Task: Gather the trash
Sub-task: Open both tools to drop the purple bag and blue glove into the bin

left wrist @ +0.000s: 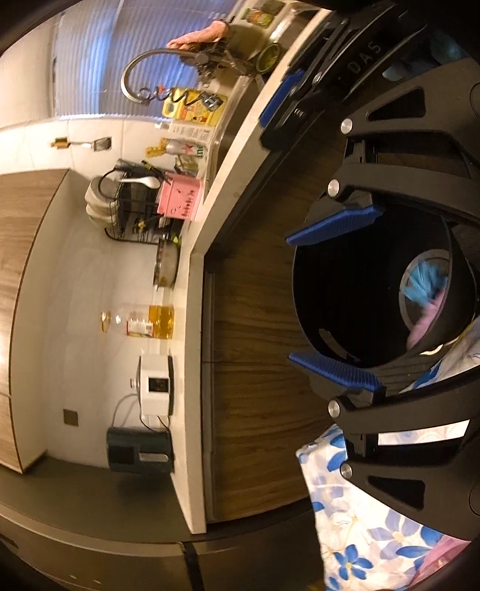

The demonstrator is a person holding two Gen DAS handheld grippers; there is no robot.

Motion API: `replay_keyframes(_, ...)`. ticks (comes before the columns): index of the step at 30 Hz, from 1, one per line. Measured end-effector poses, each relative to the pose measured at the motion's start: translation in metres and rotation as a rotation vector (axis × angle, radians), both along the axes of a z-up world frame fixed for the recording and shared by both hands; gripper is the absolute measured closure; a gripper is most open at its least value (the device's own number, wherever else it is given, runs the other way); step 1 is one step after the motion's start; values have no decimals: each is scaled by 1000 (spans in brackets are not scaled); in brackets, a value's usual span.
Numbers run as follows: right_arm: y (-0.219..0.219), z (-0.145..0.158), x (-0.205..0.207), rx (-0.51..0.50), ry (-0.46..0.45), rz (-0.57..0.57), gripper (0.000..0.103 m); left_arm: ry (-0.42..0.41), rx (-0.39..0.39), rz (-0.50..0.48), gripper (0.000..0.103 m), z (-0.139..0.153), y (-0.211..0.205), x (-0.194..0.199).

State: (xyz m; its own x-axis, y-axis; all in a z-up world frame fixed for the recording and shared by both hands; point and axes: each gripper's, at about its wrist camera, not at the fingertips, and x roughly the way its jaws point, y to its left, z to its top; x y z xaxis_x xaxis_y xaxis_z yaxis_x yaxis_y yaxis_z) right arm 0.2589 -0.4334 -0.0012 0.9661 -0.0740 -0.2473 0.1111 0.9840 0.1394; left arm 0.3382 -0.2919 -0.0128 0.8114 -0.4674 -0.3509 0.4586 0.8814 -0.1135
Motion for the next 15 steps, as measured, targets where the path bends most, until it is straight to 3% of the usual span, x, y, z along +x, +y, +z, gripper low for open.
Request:
replay_keyframes(5, 3, -3, -9, 19, 8, -4, 54, -6, -25, 54, 23, 3, 19, -9)
replay_keyframes(15, 28, -2, -45, 40, 4, 19, 27, -39, 3, 167, 6, 3, 64, -67)
